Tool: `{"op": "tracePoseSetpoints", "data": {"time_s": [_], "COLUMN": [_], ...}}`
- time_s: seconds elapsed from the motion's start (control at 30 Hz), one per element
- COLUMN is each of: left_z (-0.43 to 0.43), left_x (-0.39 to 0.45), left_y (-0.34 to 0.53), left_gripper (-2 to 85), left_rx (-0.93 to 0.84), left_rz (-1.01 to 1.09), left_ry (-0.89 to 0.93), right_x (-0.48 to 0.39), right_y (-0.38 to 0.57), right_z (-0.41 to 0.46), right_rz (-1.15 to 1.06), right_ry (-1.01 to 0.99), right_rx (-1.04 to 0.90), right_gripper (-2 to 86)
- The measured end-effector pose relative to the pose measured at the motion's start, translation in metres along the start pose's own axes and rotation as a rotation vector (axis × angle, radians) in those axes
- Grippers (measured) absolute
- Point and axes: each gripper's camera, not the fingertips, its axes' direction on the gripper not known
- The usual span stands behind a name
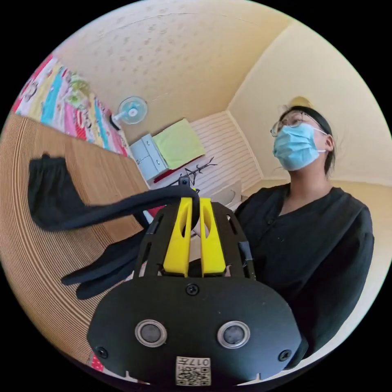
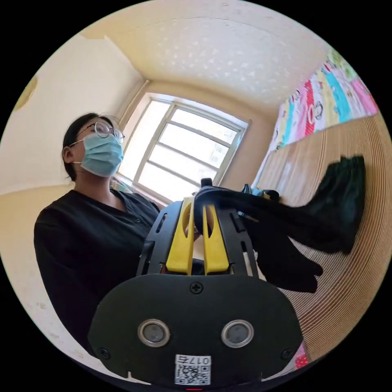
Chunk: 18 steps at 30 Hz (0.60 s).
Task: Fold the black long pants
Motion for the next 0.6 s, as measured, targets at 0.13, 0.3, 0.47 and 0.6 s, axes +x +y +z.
{"op": "tracePoseSetpoints", "data": {"time_s": [0.13,0.3,0.47,0.6], "left_z": [0.007,0.009,0.013,0.021], "left_x": [0.096,0.120,0.044,-0.045], "left_y": [-0.067,-0.139,-0.191,-0.205], "left_gripper": [3.6,3.8,3.8,3.9], "left_rx": [0.062,0.155,0.195,0.149], "left_rz": [0.236,0.235,-0.028,-0.185], "left_ry": [-0.032,-0.118,-0.335,-0.457], "right_x": [-0.089,-0.132,-0.029,0.068], "right_y": [-0.060,-0.137,-0.209,-0.224], "right_z": [-0.003,0.000,0.011,0.033], "right_rz": [-0.218,-0.313,-0.091,0.061], "right_ry": [-0.038,0.119,0.374,0.529], "right_rx": [-0.017,-0.062,-0.063,-0.098], "right_gripper": [0.3,0.2,0.2,0.3]}}
